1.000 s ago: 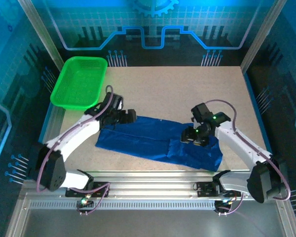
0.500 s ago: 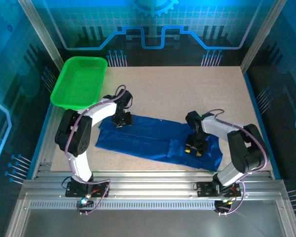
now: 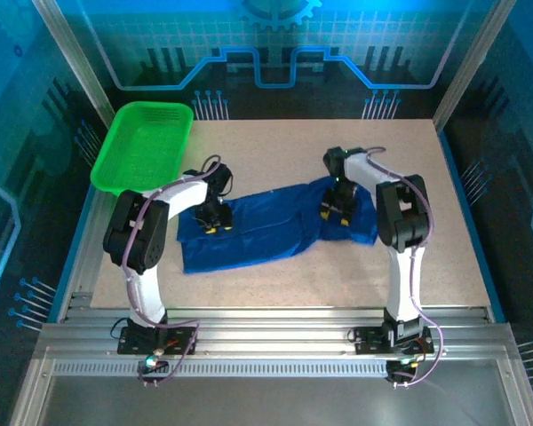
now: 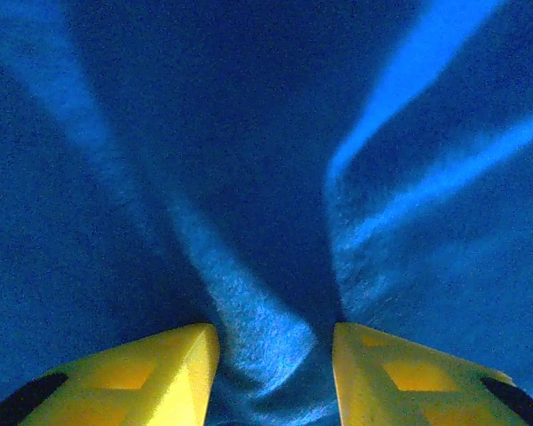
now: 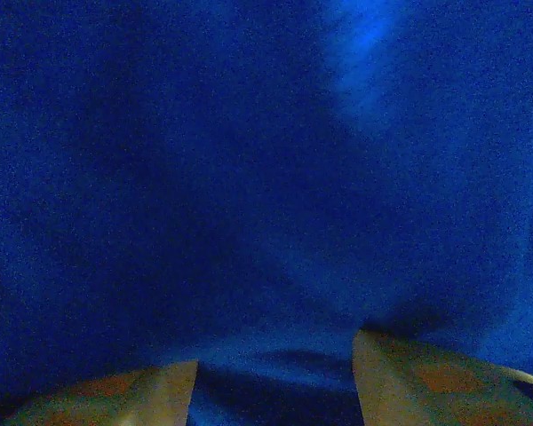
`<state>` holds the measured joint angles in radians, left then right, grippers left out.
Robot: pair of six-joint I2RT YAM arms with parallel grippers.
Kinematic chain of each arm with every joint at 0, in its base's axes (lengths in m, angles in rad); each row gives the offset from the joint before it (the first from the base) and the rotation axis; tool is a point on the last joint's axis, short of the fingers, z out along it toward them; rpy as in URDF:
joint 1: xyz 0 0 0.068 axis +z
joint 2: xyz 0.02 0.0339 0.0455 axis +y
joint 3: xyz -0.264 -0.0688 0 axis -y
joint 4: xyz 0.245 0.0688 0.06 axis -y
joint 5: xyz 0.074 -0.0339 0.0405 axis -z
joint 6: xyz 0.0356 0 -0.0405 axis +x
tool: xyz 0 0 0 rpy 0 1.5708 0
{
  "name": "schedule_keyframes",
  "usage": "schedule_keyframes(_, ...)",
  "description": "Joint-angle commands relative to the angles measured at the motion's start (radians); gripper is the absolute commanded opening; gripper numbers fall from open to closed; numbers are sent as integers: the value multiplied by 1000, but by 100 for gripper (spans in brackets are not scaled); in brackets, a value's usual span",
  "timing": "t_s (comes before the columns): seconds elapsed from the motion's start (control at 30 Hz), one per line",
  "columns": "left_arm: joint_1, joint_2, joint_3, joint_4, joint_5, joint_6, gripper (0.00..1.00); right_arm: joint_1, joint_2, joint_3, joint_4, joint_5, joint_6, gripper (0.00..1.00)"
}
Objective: Fold and stack the t-shirts
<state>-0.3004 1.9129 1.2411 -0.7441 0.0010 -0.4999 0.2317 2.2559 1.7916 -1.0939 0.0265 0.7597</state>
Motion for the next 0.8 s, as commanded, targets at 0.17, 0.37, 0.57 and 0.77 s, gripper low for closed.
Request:
schedule_keyframes(0.17,-121,46,-58,-66,238,-133,42,-99,572,972,-263,-101,-180,59)
schedule_keyframes(0.37,-233,87,-23,-17,421,-188,43,-180,555,803,324,-458,-54,67)
schedule_keyframes(0.57,-350,158,115,-11,622,-160,46,-203,657,1117,498,-535,104,73)
schedule_keyframes(0.77,-394,106,115,66,721,-199,53,-208,307,885,351,-460,-95,75)
